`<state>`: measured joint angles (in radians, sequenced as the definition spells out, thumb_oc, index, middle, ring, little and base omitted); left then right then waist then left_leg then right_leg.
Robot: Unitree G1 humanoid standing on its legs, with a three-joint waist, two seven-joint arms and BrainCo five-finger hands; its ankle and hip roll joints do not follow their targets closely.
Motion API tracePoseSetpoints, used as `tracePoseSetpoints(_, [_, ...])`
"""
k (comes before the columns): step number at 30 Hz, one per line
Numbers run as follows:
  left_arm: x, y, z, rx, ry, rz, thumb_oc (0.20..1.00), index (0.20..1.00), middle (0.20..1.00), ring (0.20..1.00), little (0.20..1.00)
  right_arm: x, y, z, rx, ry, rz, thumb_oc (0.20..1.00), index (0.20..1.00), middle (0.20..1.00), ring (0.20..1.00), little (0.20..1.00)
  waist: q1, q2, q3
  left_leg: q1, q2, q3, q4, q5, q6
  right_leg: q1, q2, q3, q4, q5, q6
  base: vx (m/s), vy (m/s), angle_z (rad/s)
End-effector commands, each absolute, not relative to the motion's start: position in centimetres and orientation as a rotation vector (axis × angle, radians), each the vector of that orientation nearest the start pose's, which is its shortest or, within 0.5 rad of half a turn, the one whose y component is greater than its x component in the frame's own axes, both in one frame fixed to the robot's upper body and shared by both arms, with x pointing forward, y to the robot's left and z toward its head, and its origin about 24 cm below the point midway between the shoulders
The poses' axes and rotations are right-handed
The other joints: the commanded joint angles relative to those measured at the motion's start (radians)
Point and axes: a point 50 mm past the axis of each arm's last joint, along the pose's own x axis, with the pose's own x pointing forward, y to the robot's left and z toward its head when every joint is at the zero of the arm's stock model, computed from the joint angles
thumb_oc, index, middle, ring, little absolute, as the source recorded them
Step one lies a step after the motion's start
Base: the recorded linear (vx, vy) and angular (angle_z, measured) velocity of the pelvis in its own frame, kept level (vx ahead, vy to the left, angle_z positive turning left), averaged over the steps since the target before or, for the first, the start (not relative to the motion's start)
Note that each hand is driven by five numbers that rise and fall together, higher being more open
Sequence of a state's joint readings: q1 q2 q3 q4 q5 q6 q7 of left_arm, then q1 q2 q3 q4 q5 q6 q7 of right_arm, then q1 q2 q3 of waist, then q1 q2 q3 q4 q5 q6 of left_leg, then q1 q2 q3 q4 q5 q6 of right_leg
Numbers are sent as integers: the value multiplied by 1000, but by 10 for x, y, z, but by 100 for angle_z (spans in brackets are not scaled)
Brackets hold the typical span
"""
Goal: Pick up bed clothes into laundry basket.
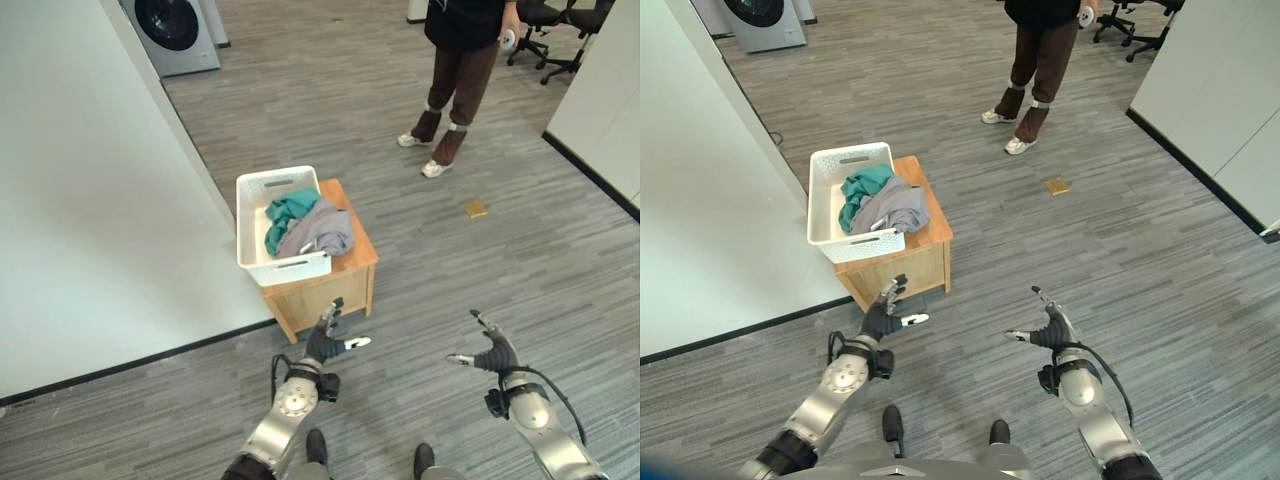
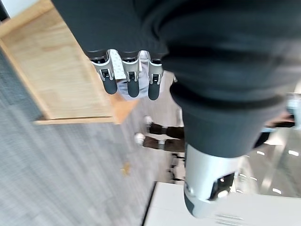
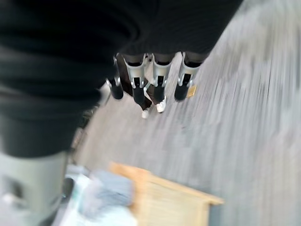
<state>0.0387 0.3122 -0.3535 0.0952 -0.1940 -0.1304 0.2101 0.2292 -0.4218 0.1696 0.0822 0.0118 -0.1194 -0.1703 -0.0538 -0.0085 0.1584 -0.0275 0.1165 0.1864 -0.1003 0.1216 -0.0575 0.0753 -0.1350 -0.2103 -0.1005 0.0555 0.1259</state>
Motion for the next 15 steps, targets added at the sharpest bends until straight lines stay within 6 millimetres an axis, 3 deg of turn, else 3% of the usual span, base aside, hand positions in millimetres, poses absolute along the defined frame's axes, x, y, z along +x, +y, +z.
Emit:
tracePoseSetpoints(1, [248, 154, 33, 100, -44, -88, 1000, 1000, 1000, 1000, 1000, 203, -218, 16, -389, 74, -53, 1000, 1000, 1000, 1000, 1000, 10, 23, 32, 137, -10, -26, 13, -227, 6, -120, -12, -87, 169, -98, 1, -95, -8, -1])
tracePoseSetpoints(2, [249, 158, 35, 82, -41, -71, 1000, 1000, 1000, 1000, 1000, 217, -214, 29, -427, 11, -69, 1000, 1000, 1000, 1000, 1000, 28, 17, 36, 140, -13, 3, 13, -232, 17, -139, -34, -123, 191, -75, 20, -59, -16, -6])
tracePoseSetpoints(5, [248, 160, 32, 77, -30, -64, 1000, 1000, 1000, 1000, 1000, 223, -215, 32, -460, -5, -78, 1000, 1000, 1000, 1000, 1000, 39, 14, 35, 147, -18, 30, 13, -236, 20, -131, -44, -146, 168, -57, 21, -6, -33, -50])
tracePoseSetpoints(10, [248, 164, 28, 72, -11, -47, 1000, 1000, 1000, 1000, 1000, 235, -226, 55, -558, -95, -147, 1000, 1000, 1000, 1000, 1000, 45, 11, 27, 190, 2, 55, 62, -254, 9, -128, -16, -123, 122, -69, 0, 88, -104, -35])
tracePoseSetpoints(11, [248, 164, 29, 64, -15, -48, 1000, 1000, 1000, 1000, 1000, 237, -229, 61, -574, -120, -156, 1000, 1000, 1000, 1000, 1000, 52, 14, 32, 180, 21, 64, 145, -278, -2, -97, -4, -123, 100, -82, -12, 114, -158, -25])
tracePoseSetpoints(13, [247, 164, 30, 42, -24, -48, 1000, 1000, 1000, 1000, 1000, 240, -234, 73, -617, -167, -168, 1000, 1000, 1000, 1000, 1000, 78, 13, 55, 91, 74, 43, 396, -192, -30, -36, 28, -117, 56, -97, -51, 78, -185, -25])
tracePoseSetpoints(14, [247, 164, 31, 42, -26, -48, 1000, 1000, 1000, 1000, 1000, 241, -234, 73, -617, -169, -169, 1000, 1000, 1000, 1000, 1000, 75, 12, 53, 77, 75, 38, 406, -189, -32, -42, 29, -121, 53, -91, -54, 50, -277, -36])
tracePoseSetpoints(15, [250, 160, 34, 34, -40, -56, 1000, 1000, 1000, 1000, 1000, 247, -235, 84, -661, -208, -169, 1000, 1000, 1000, 1000, 1000, 120, 1, 108, -66, 69, -55, 683, -97, -49, 18, 47, -100, 27, -113, -95, 49, -258, -53])
